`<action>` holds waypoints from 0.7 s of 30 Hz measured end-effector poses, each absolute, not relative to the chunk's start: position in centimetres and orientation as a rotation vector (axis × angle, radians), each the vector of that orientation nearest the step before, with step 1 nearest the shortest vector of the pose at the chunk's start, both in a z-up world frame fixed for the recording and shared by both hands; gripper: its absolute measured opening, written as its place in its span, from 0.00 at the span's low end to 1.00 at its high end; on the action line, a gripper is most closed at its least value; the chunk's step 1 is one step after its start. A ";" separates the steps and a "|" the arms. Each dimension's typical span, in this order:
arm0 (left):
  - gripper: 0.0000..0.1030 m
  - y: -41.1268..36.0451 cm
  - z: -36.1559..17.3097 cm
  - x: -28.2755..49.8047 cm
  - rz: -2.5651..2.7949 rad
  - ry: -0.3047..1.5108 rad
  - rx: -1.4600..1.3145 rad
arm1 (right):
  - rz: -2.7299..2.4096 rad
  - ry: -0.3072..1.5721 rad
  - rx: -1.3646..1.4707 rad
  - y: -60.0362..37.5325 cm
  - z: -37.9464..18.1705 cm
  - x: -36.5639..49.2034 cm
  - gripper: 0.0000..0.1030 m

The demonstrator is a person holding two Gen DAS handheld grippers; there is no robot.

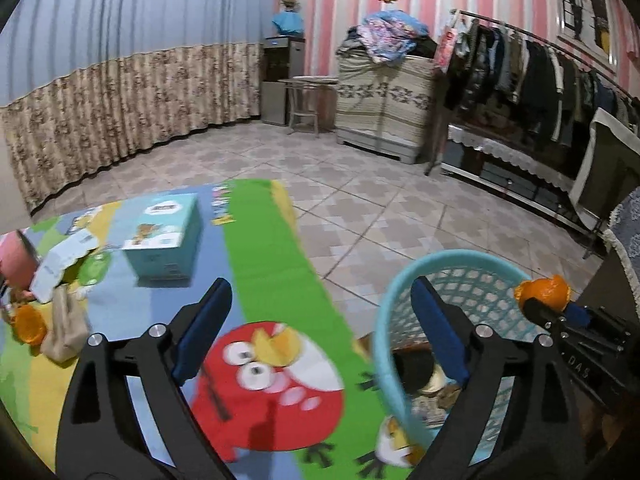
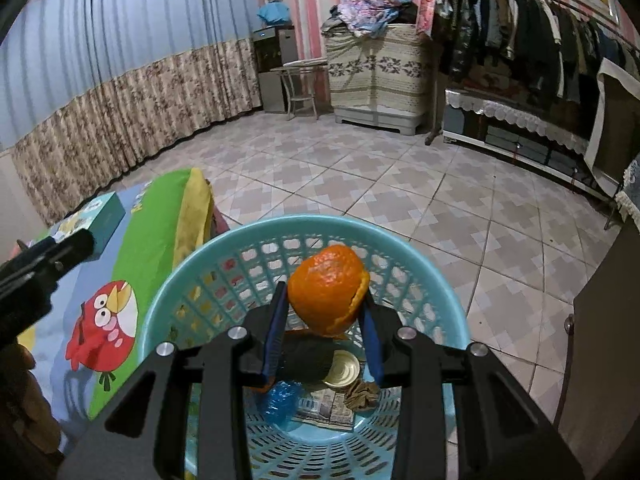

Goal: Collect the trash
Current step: 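Carry the lid and orange over the teal basket and open both tools, then grasp the crumpled brown paper bag with the left tool while the right tool grasps the beige cloth bag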

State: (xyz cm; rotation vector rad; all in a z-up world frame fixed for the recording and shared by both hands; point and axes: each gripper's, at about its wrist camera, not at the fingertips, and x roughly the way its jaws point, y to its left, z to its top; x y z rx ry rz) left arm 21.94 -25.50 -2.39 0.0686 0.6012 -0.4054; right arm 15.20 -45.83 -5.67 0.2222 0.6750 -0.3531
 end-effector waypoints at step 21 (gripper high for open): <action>0.94 -6.6 -3.0 23.9 -0.143 0.611 0.007 | -0.411 0.639 0.178 -42.5 -4.7 16.3 0.85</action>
